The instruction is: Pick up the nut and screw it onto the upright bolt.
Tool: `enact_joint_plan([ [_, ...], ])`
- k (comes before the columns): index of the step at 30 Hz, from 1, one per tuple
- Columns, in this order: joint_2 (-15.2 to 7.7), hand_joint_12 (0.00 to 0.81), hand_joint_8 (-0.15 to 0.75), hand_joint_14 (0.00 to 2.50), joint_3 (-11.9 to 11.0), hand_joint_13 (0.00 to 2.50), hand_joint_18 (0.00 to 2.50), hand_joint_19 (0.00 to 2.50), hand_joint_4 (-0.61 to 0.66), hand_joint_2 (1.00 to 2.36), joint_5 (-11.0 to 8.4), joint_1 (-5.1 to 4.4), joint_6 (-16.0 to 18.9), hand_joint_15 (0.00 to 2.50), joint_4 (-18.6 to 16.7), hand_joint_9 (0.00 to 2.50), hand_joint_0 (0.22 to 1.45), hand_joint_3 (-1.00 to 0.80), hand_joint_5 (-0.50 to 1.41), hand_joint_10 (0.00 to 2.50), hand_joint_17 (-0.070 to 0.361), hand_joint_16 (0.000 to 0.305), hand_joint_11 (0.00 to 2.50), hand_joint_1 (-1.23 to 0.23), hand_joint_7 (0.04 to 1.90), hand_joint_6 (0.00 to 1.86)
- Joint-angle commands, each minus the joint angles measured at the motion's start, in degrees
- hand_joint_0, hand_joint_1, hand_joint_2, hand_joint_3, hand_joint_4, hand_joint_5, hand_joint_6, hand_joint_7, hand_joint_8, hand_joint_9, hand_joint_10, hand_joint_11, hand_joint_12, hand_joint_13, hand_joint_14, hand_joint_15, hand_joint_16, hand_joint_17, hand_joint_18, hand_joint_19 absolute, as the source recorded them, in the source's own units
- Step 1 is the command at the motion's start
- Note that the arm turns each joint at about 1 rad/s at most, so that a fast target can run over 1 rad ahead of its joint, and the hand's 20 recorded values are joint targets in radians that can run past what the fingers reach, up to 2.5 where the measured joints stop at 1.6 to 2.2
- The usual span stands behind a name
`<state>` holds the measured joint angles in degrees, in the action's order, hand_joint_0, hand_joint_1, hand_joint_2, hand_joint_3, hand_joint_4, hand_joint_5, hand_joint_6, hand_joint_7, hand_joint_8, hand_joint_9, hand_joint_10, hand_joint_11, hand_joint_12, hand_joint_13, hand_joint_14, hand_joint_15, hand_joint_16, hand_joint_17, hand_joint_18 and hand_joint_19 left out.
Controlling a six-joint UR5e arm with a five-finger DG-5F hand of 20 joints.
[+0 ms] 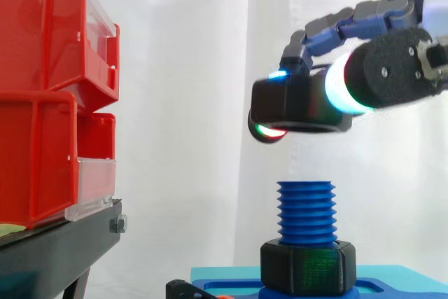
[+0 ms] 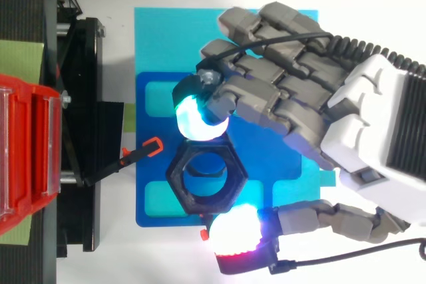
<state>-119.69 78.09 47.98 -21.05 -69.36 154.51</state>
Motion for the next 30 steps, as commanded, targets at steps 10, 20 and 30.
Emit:
enact_joint_plan([
  [10, -0.9, 0.297, 0.312, 0.0, 0.0, 0.37, 0.27, 0.0, 0.29, 1.0, 1.94, 1.18, 1.9, 0.0, 1.9, 0.47, 0.5, -0.5, -0.19, 0.0, 0.073, 0.032, 0.02, -0.68, 1.19, 0.5],
  [20, -0.9, 0.296, 0.313, 0.0, 0.5, 0.38, 0.27, 0.0, 0.29, 1.0, 3.61, 2.24, 1.9, 0.0, 2.4, 0.48, 0.5, -0.5, -0.18, 0.0, 0.072, 0.032, 0.02, -0.67, 1.2, 0.5],
  [30, -1.0, 0.296, 0.315, 0.0, 1.7, 0.38, 0.29, 0.0, 0.29, 1.0, 4.67, 2.5, 1.9, 0.0, 0.0, 0.49, 0.5, -0.5, -0.18, 0.0, 0.072, 0.032, 0.02, -0.67, 1.19, 0.5],
])
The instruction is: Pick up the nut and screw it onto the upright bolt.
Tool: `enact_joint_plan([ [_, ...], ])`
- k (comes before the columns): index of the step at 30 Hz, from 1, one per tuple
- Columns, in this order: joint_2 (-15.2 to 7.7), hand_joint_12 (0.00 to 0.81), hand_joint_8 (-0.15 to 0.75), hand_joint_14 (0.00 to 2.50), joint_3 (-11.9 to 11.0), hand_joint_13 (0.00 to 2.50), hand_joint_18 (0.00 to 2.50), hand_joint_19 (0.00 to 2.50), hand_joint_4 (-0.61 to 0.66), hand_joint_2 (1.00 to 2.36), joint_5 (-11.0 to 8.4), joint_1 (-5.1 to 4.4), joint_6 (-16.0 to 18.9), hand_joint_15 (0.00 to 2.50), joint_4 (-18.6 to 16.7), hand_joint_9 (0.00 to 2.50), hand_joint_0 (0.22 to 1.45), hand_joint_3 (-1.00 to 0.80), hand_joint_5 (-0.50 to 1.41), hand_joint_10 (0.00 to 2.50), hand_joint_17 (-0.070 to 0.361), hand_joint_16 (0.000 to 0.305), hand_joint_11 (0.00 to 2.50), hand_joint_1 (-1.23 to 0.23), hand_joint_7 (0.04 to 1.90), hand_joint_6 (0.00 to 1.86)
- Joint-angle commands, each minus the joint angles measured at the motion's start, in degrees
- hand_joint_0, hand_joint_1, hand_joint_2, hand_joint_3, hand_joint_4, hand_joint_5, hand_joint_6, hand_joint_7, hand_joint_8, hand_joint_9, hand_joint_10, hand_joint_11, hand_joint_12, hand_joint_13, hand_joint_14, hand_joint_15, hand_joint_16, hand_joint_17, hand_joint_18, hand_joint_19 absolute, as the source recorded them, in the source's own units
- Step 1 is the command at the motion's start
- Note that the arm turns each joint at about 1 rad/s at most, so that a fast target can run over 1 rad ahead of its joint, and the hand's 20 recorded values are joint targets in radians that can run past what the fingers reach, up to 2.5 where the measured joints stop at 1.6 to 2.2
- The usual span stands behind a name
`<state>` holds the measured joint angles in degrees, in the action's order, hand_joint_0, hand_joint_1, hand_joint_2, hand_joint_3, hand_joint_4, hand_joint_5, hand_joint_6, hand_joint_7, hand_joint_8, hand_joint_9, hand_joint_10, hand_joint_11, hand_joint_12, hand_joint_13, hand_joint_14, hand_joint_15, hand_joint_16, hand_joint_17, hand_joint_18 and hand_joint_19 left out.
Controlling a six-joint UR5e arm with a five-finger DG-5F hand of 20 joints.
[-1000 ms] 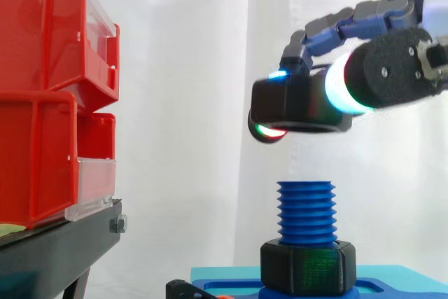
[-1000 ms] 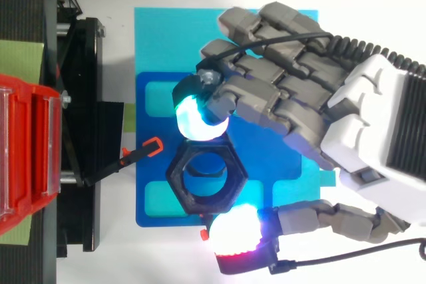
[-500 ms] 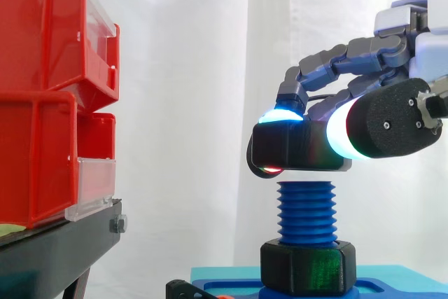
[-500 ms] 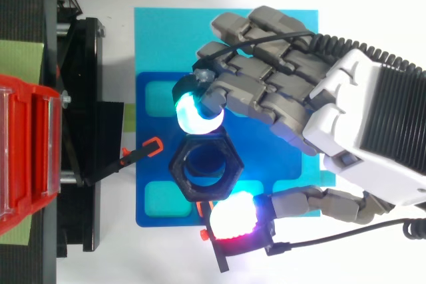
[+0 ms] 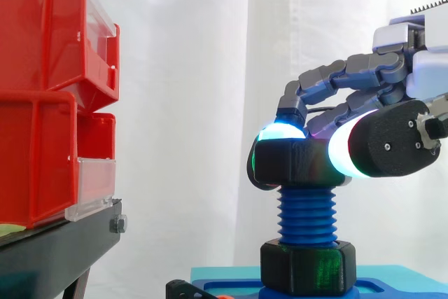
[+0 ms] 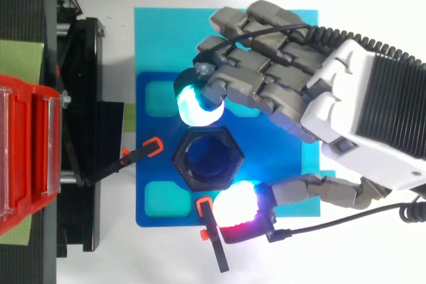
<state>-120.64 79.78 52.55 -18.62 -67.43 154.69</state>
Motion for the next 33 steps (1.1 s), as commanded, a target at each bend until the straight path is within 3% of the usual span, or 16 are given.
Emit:
enact_joint_plan([
  [1, 0.0, 0.295, 0.314, 0.0, 0.1, 0.39, 0.29, 0.0, 0.29, 1.0, 0.1, 0.08, 0.0, 0.0, -0.2, 0.49, 0.5, -0.5, -0.18, 0.0, 0.072, 0.032, 0.02, -0.67, 1.19, 0.5],
  [33, 0.0, 0.292, 0.315, 0.0, 0.6, 0.41, 0.3, 0.0, 0.28, 1.0, 0.62, 0.43, 0.0, 0.0, -0.2, 0.5, 0.5, -0.5, -0.18, 0.0, 0.071, 0.031, 0.02, -0.67, 1.19, 0.5],
])
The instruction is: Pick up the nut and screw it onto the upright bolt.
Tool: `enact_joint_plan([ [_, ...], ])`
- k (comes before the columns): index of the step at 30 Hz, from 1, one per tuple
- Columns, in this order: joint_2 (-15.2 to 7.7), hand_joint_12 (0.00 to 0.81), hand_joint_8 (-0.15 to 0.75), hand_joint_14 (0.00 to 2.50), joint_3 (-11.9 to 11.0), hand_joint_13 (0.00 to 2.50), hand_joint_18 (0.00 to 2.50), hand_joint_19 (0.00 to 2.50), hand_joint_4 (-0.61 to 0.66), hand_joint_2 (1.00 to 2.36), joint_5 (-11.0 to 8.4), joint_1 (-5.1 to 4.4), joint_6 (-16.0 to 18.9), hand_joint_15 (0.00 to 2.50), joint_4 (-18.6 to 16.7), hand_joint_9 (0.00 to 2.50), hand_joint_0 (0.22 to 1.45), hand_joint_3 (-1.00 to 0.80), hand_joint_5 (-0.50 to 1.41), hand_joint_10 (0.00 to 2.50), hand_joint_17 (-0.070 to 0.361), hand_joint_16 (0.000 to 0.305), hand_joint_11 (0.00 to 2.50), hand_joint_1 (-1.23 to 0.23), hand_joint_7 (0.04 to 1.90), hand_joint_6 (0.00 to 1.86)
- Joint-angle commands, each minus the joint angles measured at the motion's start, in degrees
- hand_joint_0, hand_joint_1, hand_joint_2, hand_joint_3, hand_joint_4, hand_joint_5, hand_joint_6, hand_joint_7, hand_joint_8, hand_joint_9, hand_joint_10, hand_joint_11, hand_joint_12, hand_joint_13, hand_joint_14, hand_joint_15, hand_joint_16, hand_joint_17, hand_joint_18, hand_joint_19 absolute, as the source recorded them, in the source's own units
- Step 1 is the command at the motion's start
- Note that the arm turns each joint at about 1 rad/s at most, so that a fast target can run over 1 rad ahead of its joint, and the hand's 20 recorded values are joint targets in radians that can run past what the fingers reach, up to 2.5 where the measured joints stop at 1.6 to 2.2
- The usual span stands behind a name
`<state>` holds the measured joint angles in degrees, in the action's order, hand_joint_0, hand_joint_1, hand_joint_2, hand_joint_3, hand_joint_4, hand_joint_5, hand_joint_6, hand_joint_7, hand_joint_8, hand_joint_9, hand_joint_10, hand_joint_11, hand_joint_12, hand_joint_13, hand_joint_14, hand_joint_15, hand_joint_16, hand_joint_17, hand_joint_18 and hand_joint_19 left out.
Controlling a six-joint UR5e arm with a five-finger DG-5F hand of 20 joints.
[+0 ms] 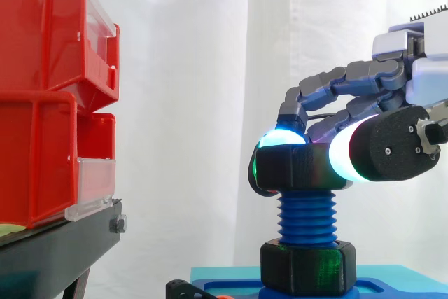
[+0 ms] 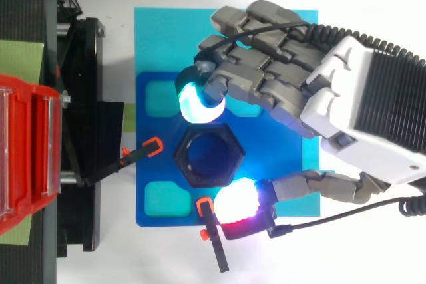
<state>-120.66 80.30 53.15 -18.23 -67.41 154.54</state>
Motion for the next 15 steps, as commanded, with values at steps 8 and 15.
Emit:
enact_joint_plan([
  [8, 0.0, 0.292, 0.314, 0.0, 1.7, 0.41, 0.31, 0.0, 0.29, 1.0, -0.16, 0.04, 0.0, 0.0, -1.9, 0.5, 0.5, -0.5, -0.18, 0.0, 0.071, 0.031, 0.03, -0.67, 1.18, 0.5],
  [15, 0.0, 0.291, 0.314, 0.0, 1.8, 0.41, 0.31, 0.0, 0.28, 1.0, 0.02, 0.04, 0.0, 0.0, -2.9, 0.5, 0.51, -0.5, -0.18, 0.0, 0.07, 0.031, 0.02, -0.67, 1.19, 0.5],
])
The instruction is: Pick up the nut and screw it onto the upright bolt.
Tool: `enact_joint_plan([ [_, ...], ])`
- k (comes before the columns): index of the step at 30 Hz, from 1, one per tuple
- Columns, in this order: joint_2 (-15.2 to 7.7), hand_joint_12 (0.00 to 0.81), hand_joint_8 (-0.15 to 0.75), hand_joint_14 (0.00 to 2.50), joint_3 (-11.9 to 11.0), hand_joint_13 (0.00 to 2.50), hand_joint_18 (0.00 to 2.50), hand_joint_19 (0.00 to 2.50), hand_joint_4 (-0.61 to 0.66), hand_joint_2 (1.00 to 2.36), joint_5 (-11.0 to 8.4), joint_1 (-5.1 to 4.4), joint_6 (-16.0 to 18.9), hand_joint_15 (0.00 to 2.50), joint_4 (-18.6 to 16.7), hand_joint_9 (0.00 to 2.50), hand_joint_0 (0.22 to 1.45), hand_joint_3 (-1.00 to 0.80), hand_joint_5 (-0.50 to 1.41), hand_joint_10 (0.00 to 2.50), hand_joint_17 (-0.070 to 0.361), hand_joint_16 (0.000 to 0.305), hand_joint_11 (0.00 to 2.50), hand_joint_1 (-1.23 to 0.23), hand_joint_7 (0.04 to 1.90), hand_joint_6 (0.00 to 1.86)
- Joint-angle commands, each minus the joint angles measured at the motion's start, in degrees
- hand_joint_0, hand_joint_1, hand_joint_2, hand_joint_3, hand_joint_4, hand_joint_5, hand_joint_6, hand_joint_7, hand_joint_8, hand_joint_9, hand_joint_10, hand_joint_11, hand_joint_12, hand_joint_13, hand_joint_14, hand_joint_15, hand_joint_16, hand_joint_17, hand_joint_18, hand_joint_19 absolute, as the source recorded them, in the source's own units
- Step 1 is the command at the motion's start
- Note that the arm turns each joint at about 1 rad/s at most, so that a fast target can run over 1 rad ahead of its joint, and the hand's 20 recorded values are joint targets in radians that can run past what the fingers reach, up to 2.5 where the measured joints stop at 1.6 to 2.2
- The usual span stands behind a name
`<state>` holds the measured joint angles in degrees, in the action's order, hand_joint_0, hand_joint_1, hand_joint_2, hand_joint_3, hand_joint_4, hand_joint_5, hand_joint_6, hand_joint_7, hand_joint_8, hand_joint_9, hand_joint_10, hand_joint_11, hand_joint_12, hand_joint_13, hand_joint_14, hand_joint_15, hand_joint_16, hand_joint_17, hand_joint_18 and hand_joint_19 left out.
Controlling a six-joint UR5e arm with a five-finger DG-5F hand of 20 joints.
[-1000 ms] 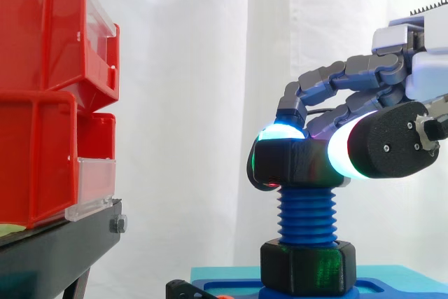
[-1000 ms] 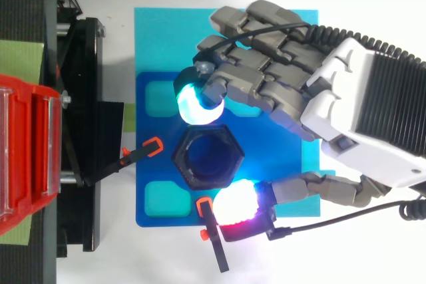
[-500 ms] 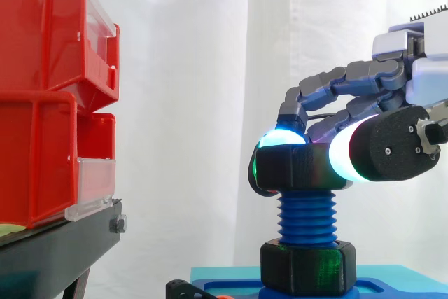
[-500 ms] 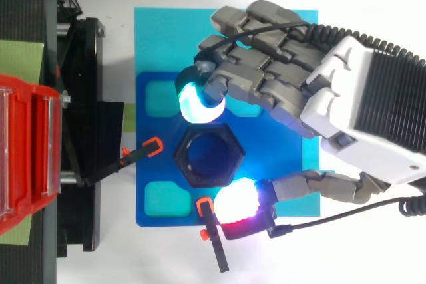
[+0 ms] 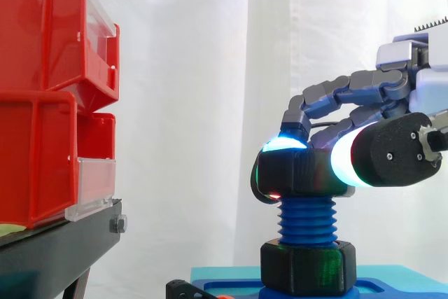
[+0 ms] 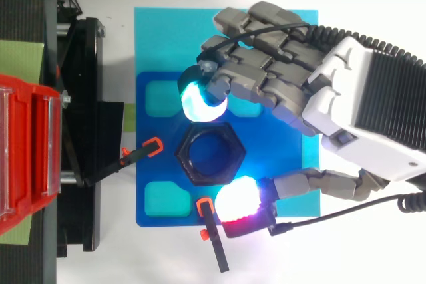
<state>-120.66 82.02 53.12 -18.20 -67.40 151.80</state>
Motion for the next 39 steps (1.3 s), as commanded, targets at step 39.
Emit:
enact_joint_plan([
  [39, -1.1, 0.291, 0.314, 0.0, 0.1, 0.43, 0.32, 0.0, 0.28, 1.0, 2.86, 1.24, 0.2, 0.0, -0.4, 0.51, 0.51, -0.5, -0.18, 0.0, 0.07, 0.031, 0.03, -0.67, 1.19, 0.5],
])
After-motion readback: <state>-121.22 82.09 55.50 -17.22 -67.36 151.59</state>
